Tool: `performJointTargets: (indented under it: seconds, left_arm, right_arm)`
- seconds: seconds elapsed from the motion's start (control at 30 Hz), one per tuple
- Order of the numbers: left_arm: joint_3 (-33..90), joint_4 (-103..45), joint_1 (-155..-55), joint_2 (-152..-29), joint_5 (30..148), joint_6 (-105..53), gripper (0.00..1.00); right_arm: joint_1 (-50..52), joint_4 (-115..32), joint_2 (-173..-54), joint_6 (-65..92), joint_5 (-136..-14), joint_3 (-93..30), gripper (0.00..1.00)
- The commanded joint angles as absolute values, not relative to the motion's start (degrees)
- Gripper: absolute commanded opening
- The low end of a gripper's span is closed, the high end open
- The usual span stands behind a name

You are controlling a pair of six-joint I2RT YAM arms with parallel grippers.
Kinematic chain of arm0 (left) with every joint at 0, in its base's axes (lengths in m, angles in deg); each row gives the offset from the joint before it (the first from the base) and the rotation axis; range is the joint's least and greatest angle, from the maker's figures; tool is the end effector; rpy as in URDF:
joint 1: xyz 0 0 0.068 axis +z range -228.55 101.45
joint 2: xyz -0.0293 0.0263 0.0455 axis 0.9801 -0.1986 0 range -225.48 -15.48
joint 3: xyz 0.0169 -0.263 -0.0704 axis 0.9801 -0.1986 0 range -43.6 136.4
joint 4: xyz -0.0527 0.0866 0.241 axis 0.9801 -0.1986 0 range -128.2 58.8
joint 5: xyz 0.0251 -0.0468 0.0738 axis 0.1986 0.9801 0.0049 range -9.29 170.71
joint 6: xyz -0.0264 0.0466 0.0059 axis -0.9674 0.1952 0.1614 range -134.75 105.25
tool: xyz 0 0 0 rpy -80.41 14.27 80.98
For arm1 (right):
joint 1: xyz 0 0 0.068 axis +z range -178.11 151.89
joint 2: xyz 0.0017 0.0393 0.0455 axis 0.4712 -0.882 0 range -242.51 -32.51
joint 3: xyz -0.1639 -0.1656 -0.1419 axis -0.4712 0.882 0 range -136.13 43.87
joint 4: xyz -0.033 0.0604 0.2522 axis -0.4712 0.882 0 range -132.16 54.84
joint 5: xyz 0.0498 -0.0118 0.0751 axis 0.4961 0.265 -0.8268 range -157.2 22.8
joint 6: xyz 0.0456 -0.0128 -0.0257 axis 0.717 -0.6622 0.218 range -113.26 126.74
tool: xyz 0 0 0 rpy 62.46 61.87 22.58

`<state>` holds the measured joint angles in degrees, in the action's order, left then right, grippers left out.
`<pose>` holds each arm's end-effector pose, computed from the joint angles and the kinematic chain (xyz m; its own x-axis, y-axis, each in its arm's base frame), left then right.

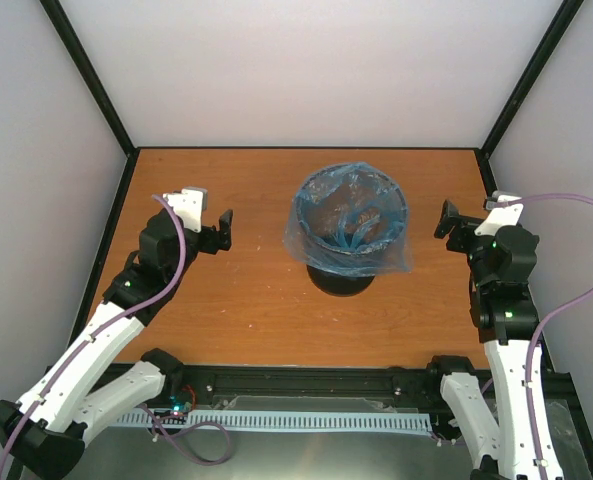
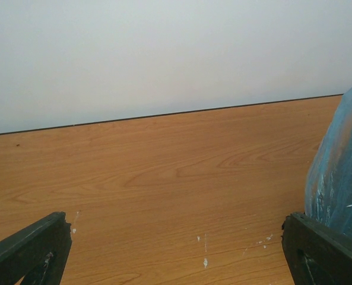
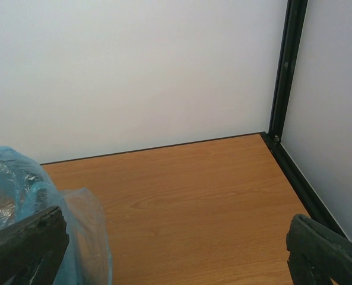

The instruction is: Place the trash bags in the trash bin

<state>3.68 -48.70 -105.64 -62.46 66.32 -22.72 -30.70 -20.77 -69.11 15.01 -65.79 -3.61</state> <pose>0.1716 -0.0777 0.3358 -0.2925 -0.0012 -0.9563 0.1911 0.9798 -0.0597 0.1448 -0.0074 0.3561 -0.1702 0.1518 -0.9736 0.0948 0.9860 0.1371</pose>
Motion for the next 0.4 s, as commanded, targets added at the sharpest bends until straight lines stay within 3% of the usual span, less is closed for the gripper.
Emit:
performJointTargets:
  seconds: [0.0, 0.37]
  left_arm:
    - [4.12, -47.11, -105.44, -61.62, 65.53, -22.22, 0.98]
    - [4.18, -47.44, -105.44, -62.22, 65.33, -22.38, 0.98]
  right_arm:
    - [-31.04, -22.56, -68.46, 15.29, -66.81, -3.06, 1.0]
    - [-31.01, -21.39, -69.55, 14.9, -66.91, -3.86, 1.0]
